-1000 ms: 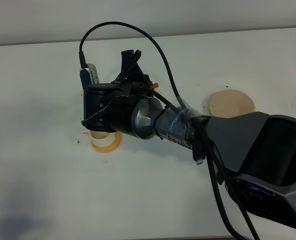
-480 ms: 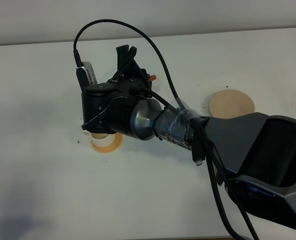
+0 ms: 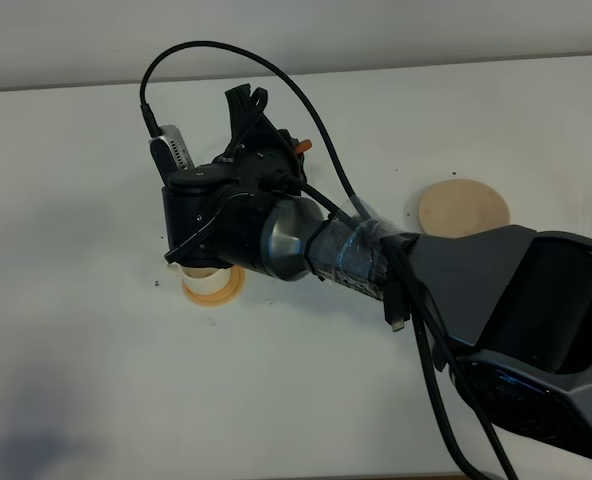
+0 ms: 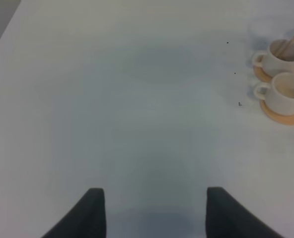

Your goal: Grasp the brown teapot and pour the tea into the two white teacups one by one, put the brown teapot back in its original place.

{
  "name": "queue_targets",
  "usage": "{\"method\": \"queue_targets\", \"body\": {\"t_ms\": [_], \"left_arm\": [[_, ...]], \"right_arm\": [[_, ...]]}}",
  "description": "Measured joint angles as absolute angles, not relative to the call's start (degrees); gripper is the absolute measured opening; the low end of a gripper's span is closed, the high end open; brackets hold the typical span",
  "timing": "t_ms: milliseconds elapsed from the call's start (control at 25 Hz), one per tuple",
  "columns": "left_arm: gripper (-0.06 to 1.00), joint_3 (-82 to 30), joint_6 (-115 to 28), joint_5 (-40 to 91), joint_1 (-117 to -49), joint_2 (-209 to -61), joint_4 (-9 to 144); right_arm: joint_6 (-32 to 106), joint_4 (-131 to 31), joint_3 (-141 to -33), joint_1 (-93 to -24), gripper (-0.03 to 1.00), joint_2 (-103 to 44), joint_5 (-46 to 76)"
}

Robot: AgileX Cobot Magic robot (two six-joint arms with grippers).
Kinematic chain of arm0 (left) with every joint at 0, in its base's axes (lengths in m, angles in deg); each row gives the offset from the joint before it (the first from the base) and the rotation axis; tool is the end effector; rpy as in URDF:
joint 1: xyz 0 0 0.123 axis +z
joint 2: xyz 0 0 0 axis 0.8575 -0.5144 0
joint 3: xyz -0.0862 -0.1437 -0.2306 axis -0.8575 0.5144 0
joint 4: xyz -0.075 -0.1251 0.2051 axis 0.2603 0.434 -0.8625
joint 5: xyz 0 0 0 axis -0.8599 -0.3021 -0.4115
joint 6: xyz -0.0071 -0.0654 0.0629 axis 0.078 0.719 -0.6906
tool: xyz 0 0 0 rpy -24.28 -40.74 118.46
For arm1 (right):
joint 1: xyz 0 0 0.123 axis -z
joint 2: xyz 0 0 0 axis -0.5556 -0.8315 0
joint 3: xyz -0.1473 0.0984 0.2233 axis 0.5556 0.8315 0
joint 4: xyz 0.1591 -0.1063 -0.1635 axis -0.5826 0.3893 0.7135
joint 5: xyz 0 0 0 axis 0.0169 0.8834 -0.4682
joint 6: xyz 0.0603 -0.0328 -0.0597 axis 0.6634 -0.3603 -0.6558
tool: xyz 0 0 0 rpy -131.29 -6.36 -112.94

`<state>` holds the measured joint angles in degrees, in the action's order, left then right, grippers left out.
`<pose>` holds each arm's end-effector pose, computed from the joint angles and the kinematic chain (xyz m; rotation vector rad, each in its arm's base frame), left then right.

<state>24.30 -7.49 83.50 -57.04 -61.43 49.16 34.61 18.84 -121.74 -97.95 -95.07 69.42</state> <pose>-0.0083 0.0070 0.2796 -0.0714 2.0385 0.1132 0.2851 0.4264 0.1688 -2.0733 1.3148 -1.1718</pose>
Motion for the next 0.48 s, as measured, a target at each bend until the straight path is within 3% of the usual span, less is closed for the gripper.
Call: {"method": "queue_targets", "body": {"t_ms": [480], "left_arm": [[0.45, 24.3, -7.4, 83.5, -57.0, -61.4, 49.2]], "right_arm": [[31.4, 21.5, -121.7, -97.9, 0.09, -95.1, 69.4]]}}
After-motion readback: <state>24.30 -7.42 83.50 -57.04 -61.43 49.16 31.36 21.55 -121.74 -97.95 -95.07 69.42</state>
